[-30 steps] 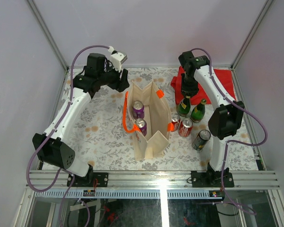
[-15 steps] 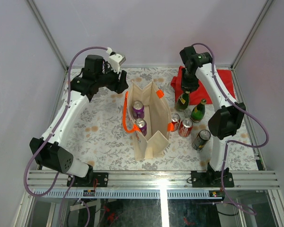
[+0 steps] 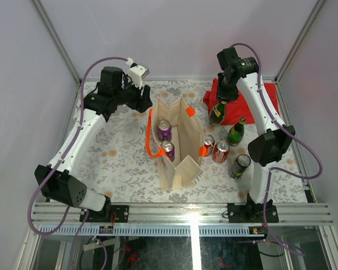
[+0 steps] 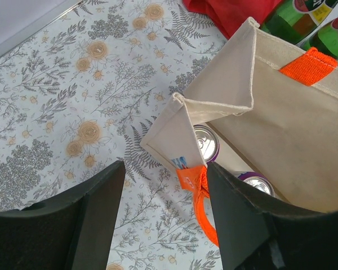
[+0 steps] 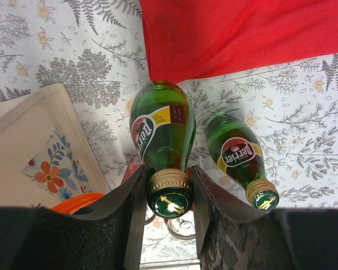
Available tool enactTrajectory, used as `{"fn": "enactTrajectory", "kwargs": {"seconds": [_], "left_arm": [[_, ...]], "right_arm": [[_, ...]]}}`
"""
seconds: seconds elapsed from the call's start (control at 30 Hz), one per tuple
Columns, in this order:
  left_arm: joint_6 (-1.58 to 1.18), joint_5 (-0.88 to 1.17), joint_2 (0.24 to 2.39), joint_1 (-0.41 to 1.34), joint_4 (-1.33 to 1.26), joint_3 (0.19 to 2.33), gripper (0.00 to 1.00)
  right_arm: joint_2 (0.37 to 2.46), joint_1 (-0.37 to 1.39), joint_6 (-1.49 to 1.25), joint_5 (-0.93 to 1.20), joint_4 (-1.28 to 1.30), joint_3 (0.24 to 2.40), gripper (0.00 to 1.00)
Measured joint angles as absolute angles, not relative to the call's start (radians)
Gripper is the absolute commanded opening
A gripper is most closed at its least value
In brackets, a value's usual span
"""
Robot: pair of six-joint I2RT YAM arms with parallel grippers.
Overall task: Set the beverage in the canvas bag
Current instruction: Pick up the drink from the center of the board, then place the drink at the center of the board.
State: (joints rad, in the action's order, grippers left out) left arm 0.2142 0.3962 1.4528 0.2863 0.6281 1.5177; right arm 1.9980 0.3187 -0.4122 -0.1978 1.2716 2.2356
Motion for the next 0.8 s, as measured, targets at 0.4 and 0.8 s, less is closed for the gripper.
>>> {"fn": "enactTrajectory", "kwargs": {"seconds": [0.4,0.8], "left_arm": [[0.214,0.396,1.423,0.286,0.628,1.486,0.6],[0.214,0.397,1.412,0.286,0.628,1.473,0.6]], "right_arm": [[1.935,0.319,-0.439,-0.196,1.299,2.299,0.0],[1.879,0.319,-0.447,-0.18,1.258,2.206,0.0]]}}
